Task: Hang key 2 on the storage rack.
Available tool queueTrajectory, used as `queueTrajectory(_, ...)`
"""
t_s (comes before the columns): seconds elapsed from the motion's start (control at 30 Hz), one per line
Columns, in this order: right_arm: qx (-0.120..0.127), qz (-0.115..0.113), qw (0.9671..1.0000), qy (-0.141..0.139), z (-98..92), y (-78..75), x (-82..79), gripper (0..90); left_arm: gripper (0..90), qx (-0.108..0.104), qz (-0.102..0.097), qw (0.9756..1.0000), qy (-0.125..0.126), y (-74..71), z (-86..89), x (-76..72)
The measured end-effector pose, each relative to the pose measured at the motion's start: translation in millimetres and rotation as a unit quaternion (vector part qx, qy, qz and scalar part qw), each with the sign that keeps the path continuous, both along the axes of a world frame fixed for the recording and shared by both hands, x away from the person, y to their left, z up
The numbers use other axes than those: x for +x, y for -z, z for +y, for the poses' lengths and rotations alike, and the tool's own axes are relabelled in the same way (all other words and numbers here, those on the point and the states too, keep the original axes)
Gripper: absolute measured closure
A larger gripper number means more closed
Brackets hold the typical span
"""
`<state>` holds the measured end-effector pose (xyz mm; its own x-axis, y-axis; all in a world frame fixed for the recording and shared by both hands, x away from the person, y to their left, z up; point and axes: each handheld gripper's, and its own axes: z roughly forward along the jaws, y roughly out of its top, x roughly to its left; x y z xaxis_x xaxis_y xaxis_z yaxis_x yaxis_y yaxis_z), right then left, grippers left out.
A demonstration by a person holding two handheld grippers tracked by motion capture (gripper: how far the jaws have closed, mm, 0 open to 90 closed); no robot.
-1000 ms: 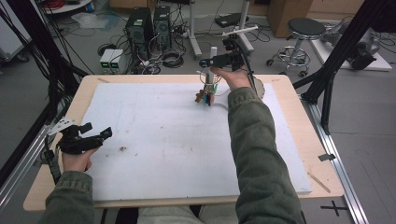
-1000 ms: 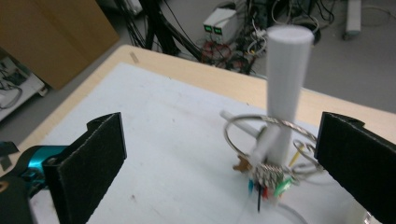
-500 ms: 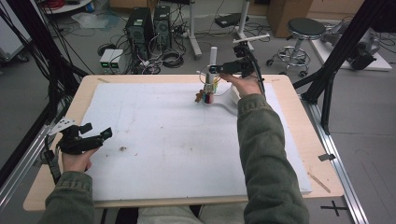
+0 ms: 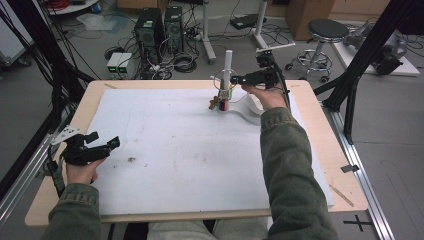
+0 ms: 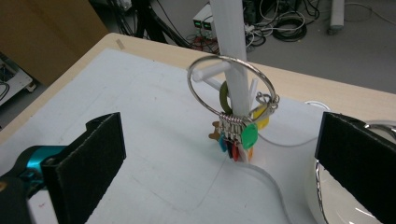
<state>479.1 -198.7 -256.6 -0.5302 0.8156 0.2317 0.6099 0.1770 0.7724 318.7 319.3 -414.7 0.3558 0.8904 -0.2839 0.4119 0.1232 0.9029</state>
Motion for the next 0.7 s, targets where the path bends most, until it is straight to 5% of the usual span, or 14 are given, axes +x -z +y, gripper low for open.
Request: queueTrajectory(0.7, -0.007, -0.011, 0.9999, 0.01, -8.2, 32.6, -16.9, 0.9, 1.7, 0.002, 0.002, 1.0, 0.001, 0.0, 0.1, 0.0)
